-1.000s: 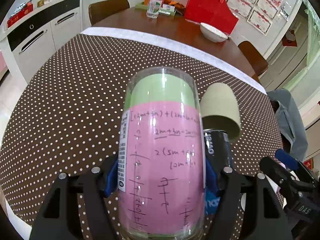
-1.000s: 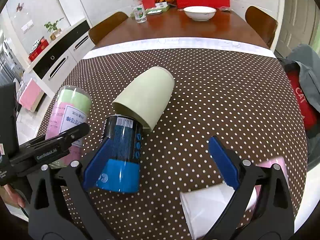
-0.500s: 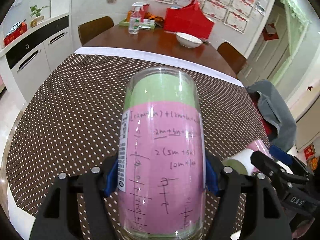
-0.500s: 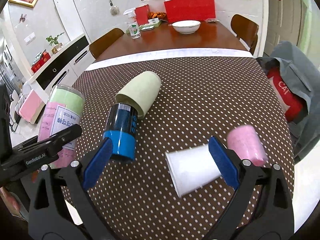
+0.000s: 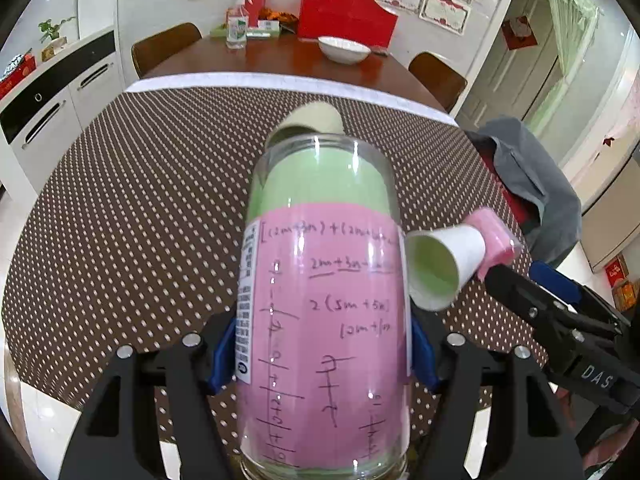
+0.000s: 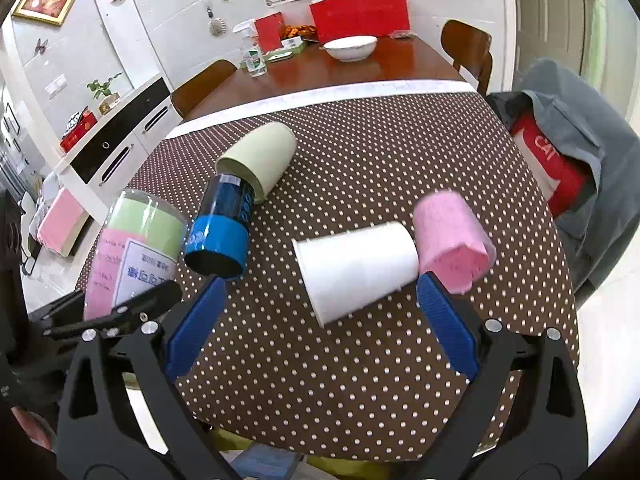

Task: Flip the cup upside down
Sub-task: 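Lift the glass jar off the tablecloth with the left tool, then carry the held jar toward the right tool with the left tool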

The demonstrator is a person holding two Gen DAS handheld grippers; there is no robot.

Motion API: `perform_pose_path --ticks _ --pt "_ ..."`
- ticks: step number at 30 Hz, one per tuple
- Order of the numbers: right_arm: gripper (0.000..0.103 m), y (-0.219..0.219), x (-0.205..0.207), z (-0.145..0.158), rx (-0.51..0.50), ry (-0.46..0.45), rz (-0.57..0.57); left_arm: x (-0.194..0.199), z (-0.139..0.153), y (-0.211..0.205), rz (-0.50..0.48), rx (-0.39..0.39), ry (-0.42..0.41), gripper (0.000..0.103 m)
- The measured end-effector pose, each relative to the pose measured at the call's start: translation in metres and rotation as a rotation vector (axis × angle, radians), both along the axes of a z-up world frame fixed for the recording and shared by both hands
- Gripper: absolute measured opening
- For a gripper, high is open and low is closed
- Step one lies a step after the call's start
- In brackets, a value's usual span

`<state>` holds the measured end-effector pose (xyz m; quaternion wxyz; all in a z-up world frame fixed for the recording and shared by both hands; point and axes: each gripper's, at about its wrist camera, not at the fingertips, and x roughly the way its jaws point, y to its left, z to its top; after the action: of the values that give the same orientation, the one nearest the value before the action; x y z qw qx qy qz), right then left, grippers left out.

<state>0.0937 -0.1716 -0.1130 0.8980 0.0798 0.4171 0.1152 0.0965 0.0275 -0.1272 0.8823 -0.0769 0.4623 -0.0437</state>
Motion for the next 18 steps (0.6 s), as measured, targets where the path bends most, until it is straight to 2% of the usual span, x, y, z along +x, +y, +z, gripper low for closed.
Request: perform_pose_path --ticks 5,15,18 --pt "0.094 -0.007 -0.002 -0.021 -0.002 0.052 -0.021 -0.005 -0.020 -0.009 -0.008 0.019 0.048 0.068" --pt "0.094 -0.012 -0.003 -0.047 -0.013 0.121 -0.043 0.003 -0.050 -0.016 -0.010 -0.003 0.143 0.069" --pt "0.094 -0.015 0.000 -0.050 -0.017 0.127 -0.058 0.006 -0.056 -0.020 0.003 0.037 0.158 0.069"
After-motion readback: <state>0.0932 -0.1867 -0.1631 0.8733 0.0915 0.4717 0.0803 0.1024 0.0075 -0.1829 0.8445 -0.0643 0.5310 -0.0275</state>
